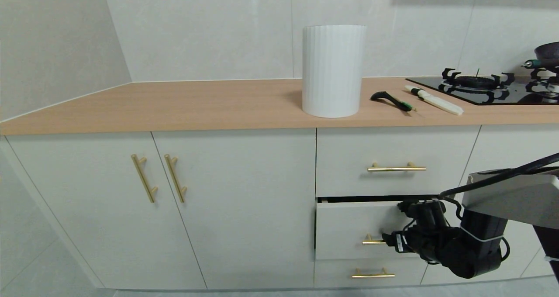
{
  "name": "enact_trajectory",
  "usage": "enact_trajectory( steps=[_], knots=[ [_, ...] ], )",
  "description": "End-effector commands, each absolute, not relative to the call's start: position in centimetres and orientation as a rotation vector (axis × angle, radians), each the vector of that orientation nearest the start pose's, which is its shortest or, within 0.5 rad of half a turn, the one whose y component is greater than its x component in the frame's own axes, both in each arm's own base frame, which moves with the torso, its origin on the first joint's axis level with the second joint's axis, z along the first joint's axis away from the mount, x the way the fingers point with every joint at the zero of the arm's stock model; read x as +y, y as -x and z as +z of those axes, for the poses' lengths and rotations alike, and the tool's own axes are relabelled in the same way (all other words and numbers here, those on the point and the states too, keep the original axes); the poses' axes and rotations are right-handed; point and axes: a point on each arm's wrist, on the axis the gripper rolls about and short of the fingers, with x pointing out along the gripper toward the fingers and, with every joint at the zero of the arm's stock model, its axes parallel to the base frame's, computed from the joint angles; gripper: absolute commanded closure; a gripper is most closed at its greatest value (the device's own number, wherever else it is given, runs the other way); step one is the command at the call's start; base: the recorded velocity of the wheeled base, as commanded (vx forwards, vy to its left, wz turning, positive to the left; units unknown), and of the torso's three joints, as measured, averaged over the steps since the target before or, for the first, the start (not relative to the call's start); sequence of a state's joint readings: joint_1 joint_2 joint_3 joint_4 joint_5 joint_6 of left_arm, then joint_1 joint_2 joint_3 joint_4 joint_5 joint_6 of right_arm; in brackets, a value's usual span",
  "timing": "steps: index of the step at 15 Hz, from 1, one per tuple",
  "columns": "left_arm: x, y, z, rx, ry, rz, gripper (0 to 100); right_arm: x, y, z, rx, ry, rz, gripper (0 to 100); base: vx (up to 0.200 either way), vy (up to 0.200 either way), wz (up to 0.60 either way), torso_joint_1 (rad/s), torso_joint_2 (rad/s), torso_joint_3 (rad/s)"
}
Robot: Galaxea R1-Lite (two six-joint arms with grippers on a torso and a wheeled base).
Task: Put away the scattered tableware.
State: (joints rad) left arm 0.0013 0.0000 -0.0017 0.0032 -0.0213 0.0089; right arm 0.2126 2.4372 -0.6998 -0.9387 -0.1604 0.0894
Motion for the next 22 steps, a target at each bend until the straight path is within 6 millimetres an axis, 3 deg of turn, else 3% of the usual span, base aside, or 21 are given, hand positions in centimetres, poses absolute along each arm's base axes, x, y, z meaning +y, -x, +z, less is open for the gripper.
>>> enact_trajectory(
  steps=[1, 6, 7, 9, 12, 17, 22],
  knots=[
    [-0.1, 2.3, 7.6, 0.001, -0.009, -0.02, 0, 7.2, -32.0, -1.6, 0.803, 0.078, 0.068, 0, 0.0, 0.0, 0.0, 0.0, 0.0, 0.0],
    [-0.1, 2.3, 7.6, 0.001, -0.009, -0.02, 0, 8.4, -27.1, 8.6, 0.784, 0.088, 0.181, 0, 0.0, 0.0, 0.0, 0.0, 0.0, 0.0],
    [-0.1, 2.3, 7.6, 0.001, -0.009, -0.02, 0, 8.6, -26.4, 10.1, 0.743, 0.084, 0.195, 0, 0.0, 0.0, 0.0, 0.0, 0.0, 0.0],
    [-0.1, 2.3, 7.6, 0.001, -0.009, -0.02, 0, 8.7, -26.0, 11.2, 0.702, 0.078, 0.198, 0, 0.0, 0.0, 0.0, 0.0, 0.0, 0.0],
    [-0.1, 2.3, 7.6, 0.001, -0.009, -0.02, 0, 9.1, -27.1, 10.0, 0.687, 0.067, 0.196, 0, 0.0, 0.0, 0.0, 0.0, 0.0, 0.0],
    [-0.1, 2.3, 7.6, 0.001, -0.009, -0.02, 0, 10.0, -30.4, 5.1, 0.625, 0.044, 0.087, 0, 0.0, 0.0, 0.0, 0.0, 0.0, 0.0],
    [-0.1, 2.3, 7.6, 0.001, -0.009, -0.02, 0, 10.3, -31.3, 3.0, 0.635, 0.048, 0.073, 0, 0.0, 0.0, 0.0, 0.0, 0.0, 0.0]
  ],
)
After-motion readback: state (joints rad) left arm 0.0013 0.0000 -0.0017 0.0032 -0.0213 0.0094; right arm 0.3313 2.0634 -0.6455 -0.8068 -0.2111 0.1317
